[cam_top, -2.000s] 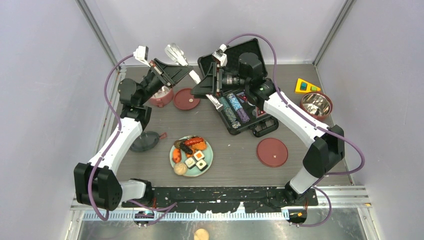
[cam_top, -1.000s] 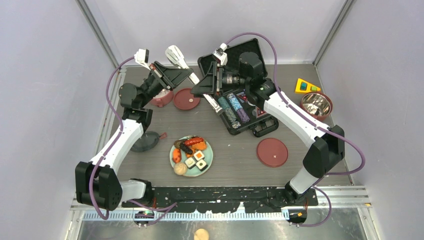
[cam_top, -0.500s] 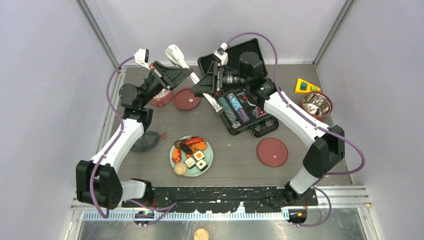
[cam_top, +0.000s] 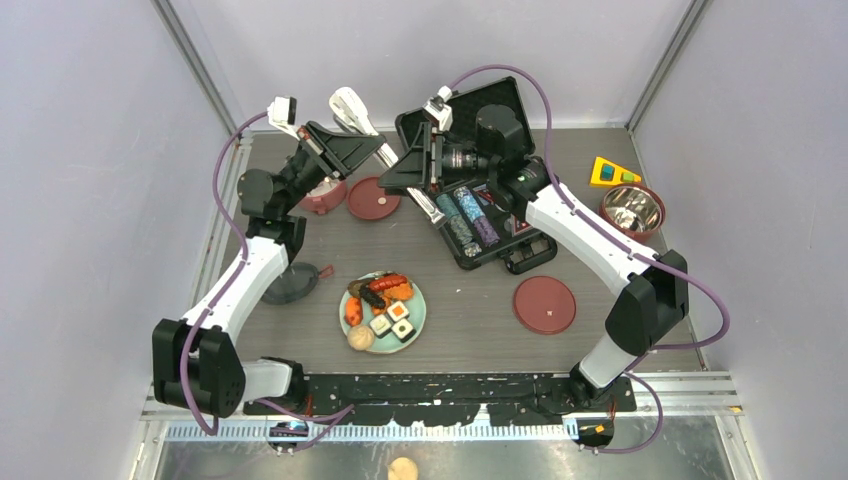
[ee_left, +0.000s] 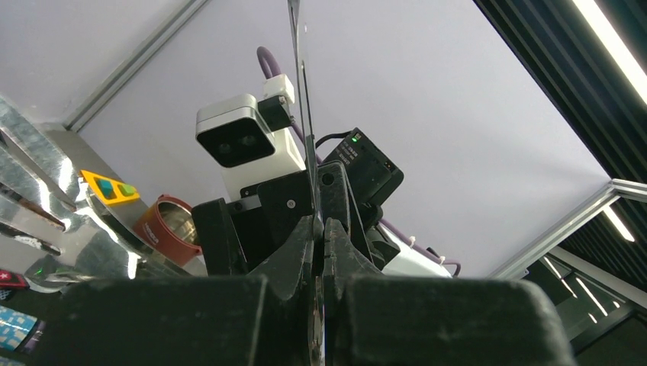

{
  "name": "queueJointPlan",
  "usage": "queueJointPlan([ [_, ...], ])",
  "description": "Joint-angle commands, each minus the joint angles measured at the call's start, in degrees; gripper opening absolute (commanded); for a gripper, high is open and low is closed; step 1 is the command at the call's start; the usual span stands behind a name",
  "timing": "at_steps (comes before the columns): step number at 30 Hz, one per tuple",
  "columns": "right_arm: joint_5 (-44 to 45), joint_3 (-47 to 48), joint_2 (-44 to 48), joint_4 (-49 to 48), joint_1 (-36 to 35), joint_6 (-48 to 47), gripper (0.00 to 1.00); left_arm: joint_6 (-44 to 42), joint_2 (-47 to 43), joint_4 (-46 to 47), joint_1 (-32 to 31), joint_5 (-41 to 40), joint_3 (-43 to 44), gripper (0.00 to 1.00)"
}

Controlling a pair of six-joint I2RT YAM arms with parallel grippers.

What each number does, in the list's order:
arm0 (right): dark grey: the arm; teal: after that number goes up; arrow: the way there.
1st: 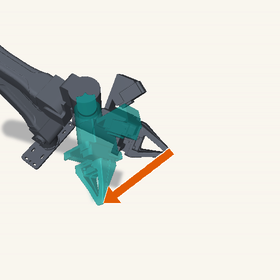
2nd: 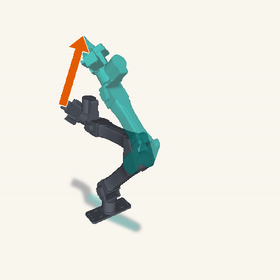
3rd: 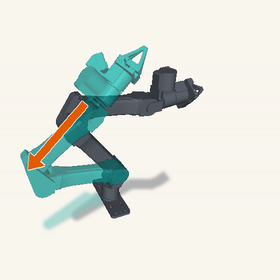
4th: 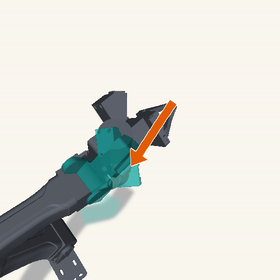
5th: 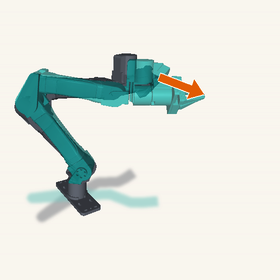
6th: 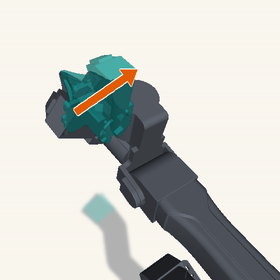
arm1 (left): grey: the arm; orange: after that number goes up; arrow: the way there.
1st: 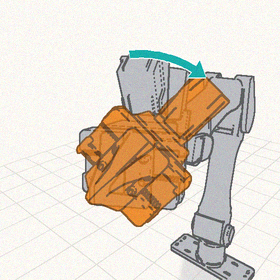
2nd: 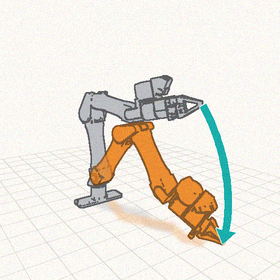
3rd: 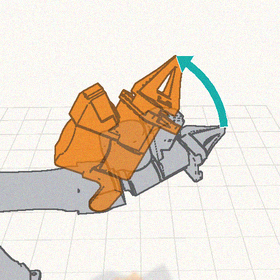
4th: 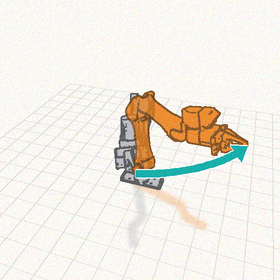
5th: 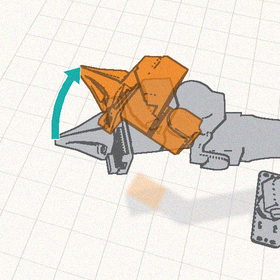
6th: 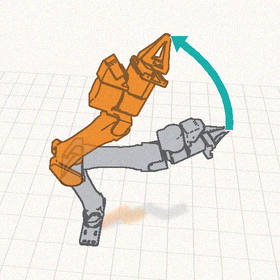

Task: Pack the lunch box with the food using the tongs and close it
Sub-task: Pick up the clamp at the center of the board.

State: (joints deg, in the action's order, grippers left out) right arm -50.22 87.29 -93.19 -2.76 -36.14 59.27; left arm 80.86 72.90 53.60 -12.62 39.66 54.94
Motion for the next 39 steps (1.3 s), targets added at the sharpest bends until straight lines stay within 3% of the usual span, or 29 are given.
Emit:
queueJointPlan([
  [1,-0.7,2.8,0.6,-3.5,-0.8,0.3,0.58,0.2,-0.3,4.2,-0.1,-0.4,-0.2,0.00],
  [9,-0.5,3.0,1.6,-1.5,0.0,-1.4,0.49,-0.6,-1.4,3.6,-0.1,1.2,-2.1,0.00],
  [14,0.2,2.4,2.4,0.9,0.9,-3.6,0.43,-0.6,-1.7,0.4,1.0,2.0,-0.6,0.36],
  [20,1.4,1.5,4.5,6.0,3.9,-7.6,0.41,-2.3,-2.9,-6.7,3.0,6.2,2.8,0.56],
  [24,3.1,2.1,5.7,12.2,5.6,-13.5,0.40,-6.5,-5.0,-14.6,4.4,10.5,3.8,0.79],
  [27,4.8,3.8,6.8,21.1,6.4,-21.1,0.40,-13.4,-6.9,-27.1,7.4,14.9,5.9,0.99],
  [32,8.9,7.7,7.8,37.3,6.5,-37.6,0.41,-37.6,-9.3,-61.1,16.1,18.0,13.3,1.00],
  [35,10.8,9.2,8.4,45.5,6.5,-47.9,0.43,-55.2,-9.3,-80.8,18.0,14.4,18.4,1.00],
  [39,11.9,10.2,8.7,55.5,6.3,-59.5,0.46,-69.2,-9.2,-94.7,18.1,6.7,20.8,1.00],
])
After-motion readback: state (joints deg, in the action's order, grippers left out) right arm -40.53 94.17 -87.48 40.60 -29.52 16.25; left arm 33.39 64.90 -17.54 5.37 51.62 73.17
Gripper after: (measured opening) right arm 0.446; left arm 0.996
